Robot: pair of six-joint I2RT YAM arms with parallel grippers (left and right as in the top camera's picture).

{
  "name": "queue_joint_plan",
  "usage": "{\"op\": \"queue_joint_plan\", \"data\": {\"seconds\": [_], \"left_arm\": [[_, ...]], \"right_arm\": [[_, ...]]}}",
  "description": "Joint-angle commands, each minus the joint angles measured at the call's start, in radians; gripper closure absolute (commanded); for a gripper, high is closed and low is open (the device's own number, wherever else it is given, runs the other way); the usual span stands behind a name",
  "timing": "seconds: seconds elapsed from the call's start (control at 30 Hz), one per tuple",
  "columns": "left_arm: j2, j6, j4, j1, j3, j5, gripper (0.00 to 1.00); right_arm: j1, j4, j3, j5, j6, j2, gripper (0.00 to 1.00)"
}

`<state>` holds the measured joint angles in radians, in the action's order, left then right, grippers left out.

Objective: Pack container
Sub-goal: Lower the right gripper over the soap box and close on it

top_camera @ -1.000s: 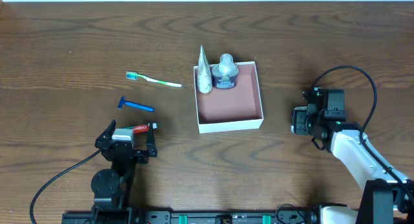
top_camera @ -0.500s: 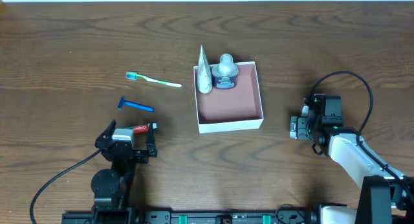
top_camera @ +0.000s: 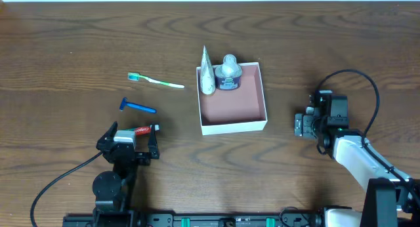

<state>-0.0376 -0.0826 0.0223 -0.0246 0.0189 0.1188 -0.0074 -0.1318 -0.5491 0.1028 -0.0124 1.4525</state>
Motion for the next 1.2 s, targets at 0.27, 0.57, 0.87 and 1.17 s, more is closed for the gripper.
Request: {"op": "queue_joint_plan", "data": {"seconds": [0.27, 0.57, 0.87, 1.17], "left_arm": [[-0.001, -0.003, 0.037, -0.004, -0.015, 0.008, 0.02], [-0.001, -0.003, 0.037, -0.004, -0.015, 0.008, 0.02], [-0.001, -0.003, 0.037, -0.004, -0.015, 0.008, 0.02], [-0.001, -0.003, 0.037, -0.004, -0.015, 0.008, 0.02]], "right_arm": [[-0.012, 0.034, 0.003, -0.003, 0.05, 0.006, 0.32], [-0.012, -0.026, 0.003, -0.006, 0.106, 0.006, 0.21], [-0.012, -0.041, 0.003, -0.026, 0.113, 0.006, 0.42], [-0.012, -0.033, -0.007, -0.037, 0.112, 0.006, 0.44]]}}
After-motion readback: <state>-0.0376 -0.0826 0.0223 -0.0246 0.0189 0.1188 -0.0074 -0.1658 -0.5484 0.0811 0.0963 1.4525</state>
